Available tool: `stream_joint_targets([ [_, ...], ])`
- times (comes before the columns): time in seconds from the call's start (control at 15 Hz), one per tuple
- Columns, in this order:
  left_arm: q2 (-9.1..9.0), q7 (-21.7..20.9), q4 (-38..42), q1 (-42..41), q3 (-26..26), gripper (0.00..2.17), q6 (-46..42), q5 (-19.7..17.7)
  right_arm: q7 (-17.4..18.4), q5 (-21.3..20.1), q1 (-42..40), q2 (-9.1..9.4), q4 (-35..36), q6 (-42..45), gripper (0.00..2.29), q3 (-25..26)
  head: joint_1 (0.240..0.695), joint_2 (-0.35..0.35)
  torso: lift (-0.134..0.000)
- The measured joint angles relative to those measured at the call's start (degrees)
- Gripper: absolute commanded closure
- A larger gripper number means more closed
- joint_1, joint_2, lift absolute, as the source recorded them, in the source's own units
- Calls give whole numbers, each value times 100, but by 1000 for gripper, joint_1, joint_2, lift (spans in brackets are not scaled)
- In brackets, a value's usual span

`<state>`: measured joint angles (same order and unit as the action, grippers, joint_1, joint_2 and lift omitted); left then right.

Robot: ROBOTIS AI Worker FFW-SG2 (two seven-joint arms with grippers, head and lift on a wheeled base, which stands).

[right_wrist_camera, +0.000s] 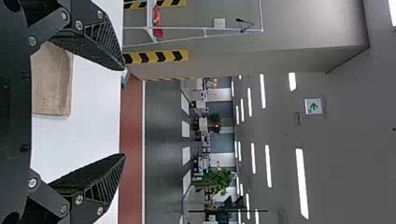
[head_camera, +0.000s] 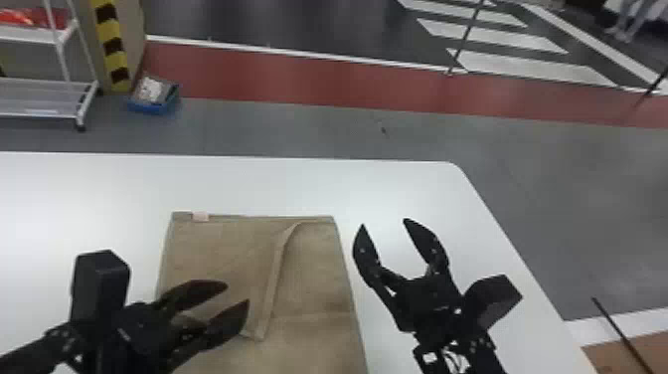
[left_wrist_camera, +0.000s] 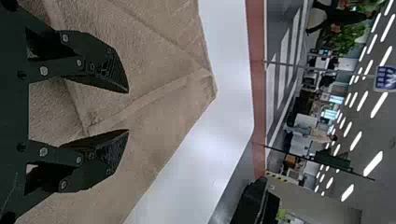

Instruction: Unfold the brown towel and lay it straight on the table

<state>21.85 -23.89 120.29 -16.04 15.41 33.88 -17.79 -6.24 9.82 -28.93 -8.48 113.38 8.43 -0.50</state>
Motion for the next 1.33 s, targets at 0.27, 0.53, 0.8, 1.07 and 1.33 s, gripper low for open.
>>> stream_joint_targets([
  [0.27, 96, 748, -165, -64, -546, 90, -1132, -145, 0, -90, -7, 35, -24, -62, 259, -220, 695, -109, -125],
  [0.53, 152, 1475, -788, 165, -705, 93, -2293, -164, 9, -338, 3, 40, -122, -152, 272, -645, 695, 2, -125],
  [0.8, 121, 1784, -1295, 319, -785, 110, -2933, -207, -28, -620, 17, 16, -352, -188, 343, -973, 695, 89, -125],
  [1.07, 83, 1863, -1606, 354, -784, 110, -3255, -265, -274, -841, 58, -47, -579, -308, 353, -1246, 695, 146, -125],
  [1.33, 46, 1854, -1807, 353, -745, 140, -3481, -294, -674, -979, 32, -97, -787, -252, 471, -1381, 695, 177, -125],
])
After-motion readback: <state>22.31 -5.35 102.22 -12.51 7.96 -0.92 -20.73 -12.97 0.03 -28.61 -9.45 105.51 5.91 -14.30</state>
